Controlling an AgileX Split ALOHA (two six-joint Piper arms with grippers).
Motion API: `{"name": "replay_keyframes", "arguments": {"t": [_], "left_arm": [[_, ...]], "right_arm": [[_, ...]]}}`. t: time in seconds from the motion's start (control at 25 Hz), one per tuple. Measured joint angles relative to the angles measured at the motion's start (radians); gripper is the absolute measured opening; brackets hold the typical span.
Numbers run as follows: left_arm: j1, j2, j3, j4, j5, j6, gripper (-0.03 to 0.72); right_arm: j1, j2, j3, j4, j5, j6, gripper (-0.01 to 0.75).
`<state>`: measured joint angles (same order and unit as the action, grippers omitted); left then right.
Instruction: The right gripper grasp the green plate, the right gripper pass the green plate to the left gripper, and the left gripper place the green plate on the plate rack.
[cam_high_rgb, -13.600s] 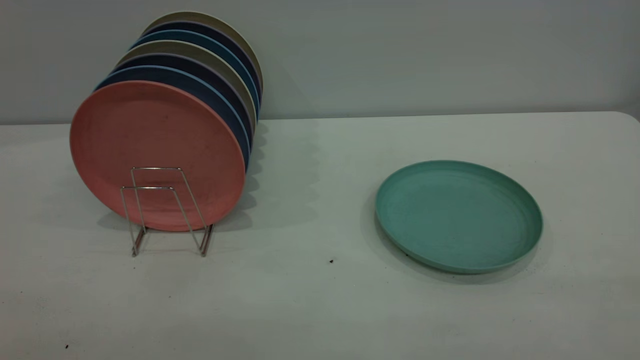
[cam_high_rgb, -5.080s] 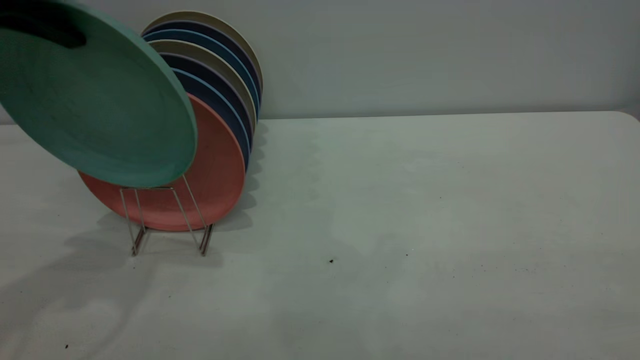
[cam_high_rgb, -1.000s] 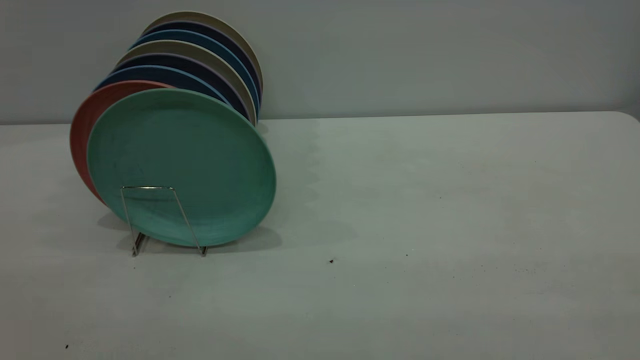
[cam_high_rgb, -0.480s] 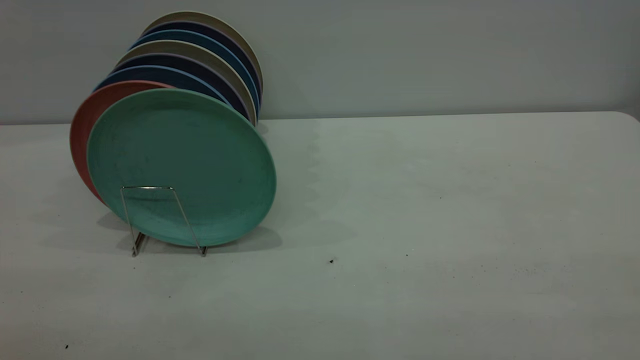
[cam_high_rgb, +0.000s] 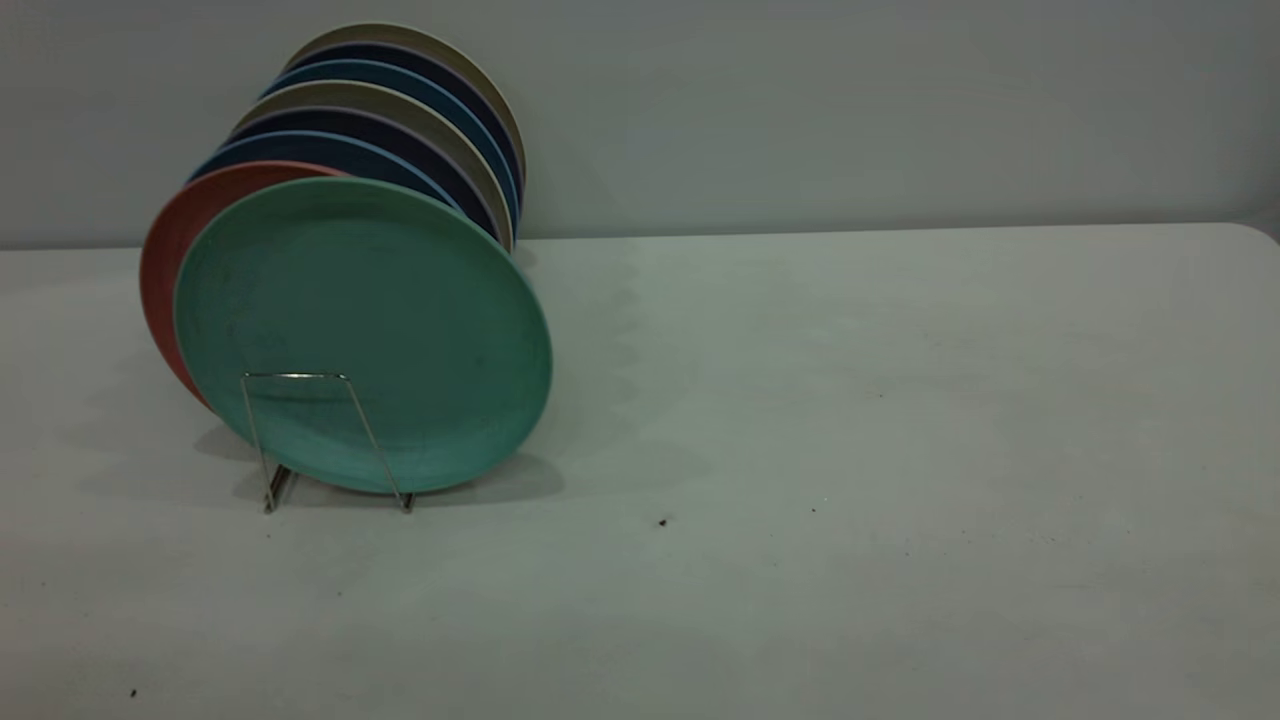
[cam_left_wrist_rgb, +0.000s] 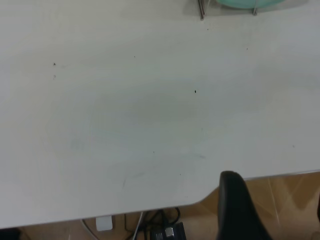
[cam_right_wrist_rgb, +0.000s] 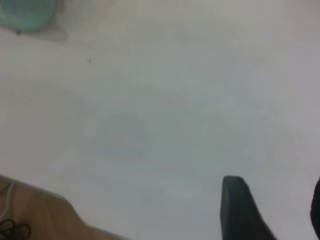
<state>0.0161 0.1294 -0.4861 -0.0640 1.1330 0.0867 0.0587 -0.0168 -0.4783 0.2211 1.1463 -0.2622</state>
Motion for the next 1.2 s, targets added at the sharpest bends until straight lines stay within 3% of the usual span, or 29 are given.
{"name": "replay_keyframes", "arguments": {"t": [0.4,1.2], "left_arm": [[0.000,-0.144,0.000,0.000,-0.001,0.000,0.419],[0.000,-0.152,0.000,0.000,0.001,-0.002,0.419]], "right_arm": [[-0.017,-0.001,0.000,0.004,0.001,0.000,0.363],[-0.017,-0.002,0.000,0.004,0.001,0.000,0.363]]}}
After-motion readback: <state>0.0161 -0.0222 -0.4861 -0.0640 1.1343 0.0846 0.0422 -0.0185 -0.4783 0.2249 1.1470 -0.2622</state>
